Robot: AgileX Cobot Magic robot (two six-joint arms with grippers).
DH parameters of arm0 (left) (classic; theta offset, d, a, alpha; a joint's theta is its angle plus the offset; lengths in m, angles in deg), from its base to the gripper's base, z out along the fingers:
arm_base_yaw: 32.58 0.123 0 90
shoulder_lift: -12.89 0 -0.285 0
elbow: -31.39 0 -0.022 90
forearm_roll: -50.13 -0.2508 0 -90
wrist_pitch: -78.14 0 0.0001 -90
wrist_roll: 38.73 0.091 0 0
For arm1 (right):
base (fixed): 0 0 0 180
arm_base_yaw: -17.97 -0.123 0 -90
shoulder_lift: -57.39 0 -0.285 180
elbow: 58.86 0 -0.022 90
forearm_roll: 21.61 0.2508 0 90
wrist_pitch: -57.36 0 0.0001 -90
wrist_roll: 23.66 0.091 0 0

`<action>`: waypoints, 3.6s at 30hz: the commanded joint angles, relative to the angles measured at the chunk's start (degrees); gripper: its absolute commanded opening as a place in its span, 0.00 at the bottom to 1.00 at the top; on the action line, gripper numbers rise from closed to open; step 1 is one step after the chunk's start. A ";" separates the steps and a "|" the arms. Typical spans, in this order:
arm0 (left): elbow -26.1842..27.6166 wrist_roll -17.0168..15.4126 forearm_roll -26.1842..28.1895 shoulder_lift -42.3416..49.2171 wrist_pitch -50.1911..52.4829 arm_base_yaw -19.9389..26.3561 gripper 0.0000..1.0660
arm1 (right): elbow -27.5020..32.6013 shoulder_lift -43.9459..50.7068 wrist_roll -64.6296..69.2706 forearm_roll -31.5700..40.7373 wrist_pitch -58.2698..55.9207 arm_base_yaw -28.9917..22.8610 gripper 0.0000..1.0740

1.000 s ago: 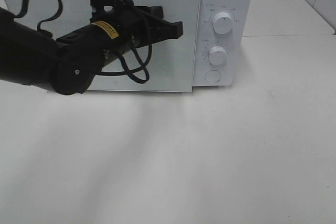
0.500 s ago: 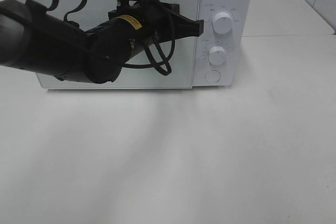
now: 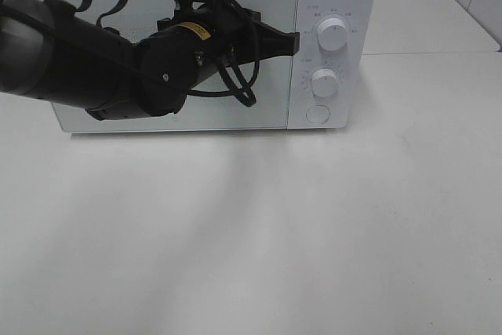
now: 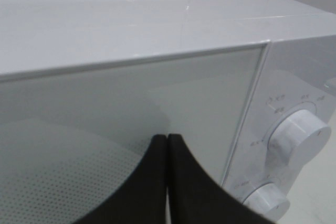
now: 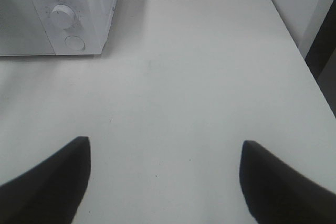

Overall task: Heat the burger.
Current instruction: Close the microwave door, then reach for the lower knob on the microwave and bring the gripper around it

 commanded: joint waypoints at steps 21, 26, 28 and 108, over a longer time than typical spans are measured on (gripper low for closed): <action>1.03 4.87 -5.44 9.28 -49.79 -4.30 0.68 | 0.29 1.43 -0.69 -0.34 0.63 0.34 0.68; 1.03 3.09 -6.93 11.17 -59.53 -3.90 0.95 | 0.29 1.43 -0.69 -0.34 0.63 0.34 0.68; 1.03 3.09 -9.80 12.38 -64.29 -3.90 0.95 | 0.29 1.43 -0.69 -0.34 0.63 0.34 0.68; -37.41 -10.08 -23.61 85.31 -93.45 46.75 0.94 | 0.29 1.43 -0.69 -0.34 0.63 0.34 0.68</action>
